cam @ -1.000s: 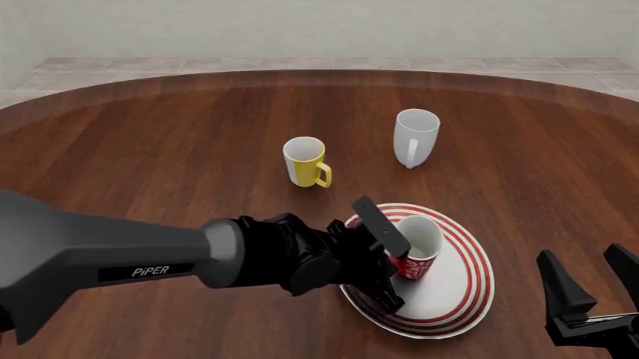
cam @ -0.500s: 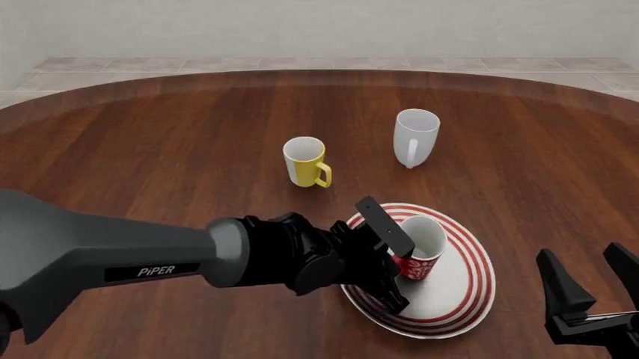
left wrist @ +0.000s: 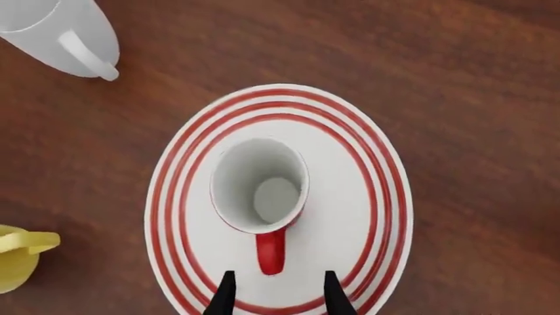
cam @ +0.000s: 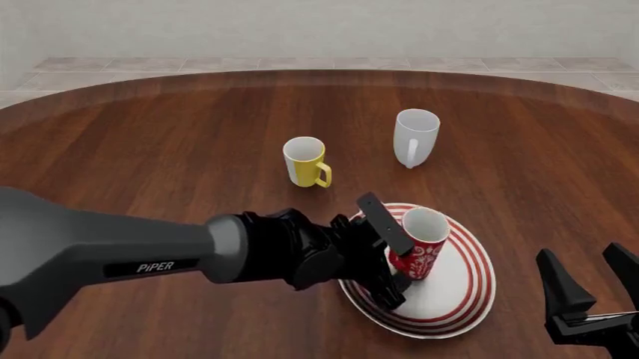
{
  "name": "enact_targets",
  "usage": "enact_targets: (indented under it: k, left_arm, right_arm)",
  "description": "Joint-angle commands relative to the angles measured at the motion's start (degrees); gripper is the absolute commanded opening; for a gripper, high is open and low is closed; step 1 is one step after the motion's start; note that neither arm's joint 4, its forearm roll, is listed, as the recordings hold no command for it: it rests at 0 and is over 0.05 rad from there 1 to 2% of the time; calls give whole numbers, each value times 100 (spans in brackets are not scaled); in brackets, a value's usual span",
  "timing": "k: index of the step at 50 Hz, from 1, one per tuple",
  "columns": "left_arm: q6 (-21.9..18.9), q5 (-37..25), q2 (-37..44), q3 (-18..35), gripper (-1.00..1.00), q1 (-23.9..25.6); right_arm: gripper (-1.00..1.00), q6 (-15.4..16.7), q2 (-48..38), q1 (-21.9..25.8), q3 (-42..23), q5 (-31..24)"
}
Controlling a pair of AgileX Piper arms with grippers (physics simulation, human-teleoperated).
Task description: Pick up the red mug and put it on the plate
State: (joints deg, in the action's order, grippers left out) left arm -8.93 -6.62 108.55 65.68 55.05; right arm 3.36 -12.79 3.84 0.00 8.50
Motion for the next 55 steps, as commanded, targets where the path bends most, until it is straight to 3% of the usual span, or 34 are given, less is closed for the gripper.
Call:
enact_targets:
  k: [1, 13, 27, 38, 40, 51, 55]
  left_arm:
    - [-144, 21, -74, -1, 100, -66]
    - [-128, -15, -294, -80, 100, -12]
    - [-106, -156, -1097, -472, 100, 241]
    - [-367, -667, -2587, -935, 100, 539]
    - [-355, -794, -2842, -912, 100, 348]
    - [-655, -1387, -4142, -966, 100, 408]
    - [-543, -1590, -4528, -928, 100, 334]
  right_arm:
    - [100, -4, 38, 5, 0, -41]
    - [100, 15, 21, 17, 0, -34]
    - [100, 37, -58, 11, 0, 35]
    - [100, 66, -78, 30, 0, 45]
    - [100, 66, -85, 31, 0, 51]
    - [100, 95, -291, 54, -1, 226]
    - [100, 114, -243, 51, -1, 175]
